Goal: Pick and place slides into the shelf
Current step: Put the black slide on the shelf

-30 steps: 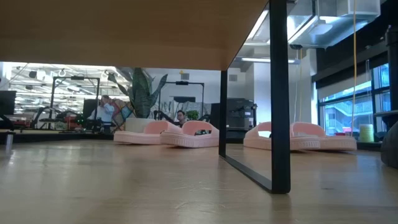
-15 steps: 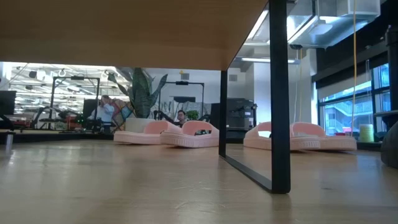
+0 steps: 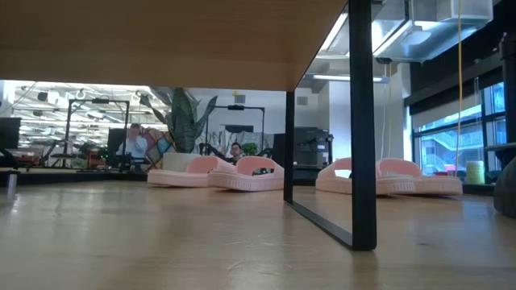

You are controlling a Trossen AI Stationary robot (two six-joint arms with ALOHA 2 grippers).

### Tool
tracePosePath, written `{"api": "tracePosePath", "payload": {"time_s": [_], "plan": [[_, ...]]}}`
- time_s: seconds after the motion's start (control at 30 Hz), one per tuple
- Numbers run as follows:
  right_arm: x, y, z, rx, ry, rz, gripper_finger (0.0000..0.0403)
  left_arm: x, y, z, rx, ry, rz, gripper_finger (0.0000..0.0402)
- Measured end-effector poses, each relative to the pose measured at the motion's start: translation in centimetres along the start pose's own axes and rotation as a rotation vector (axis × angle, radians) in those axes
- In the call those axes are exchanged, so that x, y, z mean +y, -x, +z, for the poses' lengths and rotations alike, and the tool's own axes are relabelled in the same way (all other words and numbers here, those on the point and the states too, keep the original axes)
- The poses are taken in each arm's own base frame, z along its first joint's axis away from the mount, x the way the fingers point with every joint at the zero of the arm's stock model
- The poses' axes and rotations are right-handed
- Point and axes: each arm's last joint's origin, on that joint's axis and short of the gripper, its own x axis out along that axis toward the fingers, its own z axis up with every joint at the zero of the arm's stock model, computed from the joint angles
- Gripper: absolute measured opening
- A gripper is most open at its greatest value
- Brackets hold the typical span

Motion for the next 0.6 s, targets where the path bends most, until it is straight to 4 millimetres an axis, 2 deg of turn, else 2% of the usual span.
{"api": "tracePosePath", "payload": {"time_s": [0.2,0.33,0.47,0.6], "plan": [[-0.6,-1.6,-2.0,-0.040,0.074,0.032,0.0249,0.0,0.0,0.0,0.002,0.000,0.002,0.0211],[-1.9,-3.3,-3.2,0.010,0.068,0.063,0.0249,0.0,0.0,0.0,0.003,0.000,0.002,0.0211],[-2.0,-4.3,-2.5,-0.021,0.075,0.137,0.0249,0.1,0.0,-0.2,0.019,0.007,0.014,0.0211],[-2.3,-4.7,-2.2,-0.028,0.124,0.137,0.0249,0.3,0.0,-0.4,0.038,0.015,0.029,0.0211]]}}
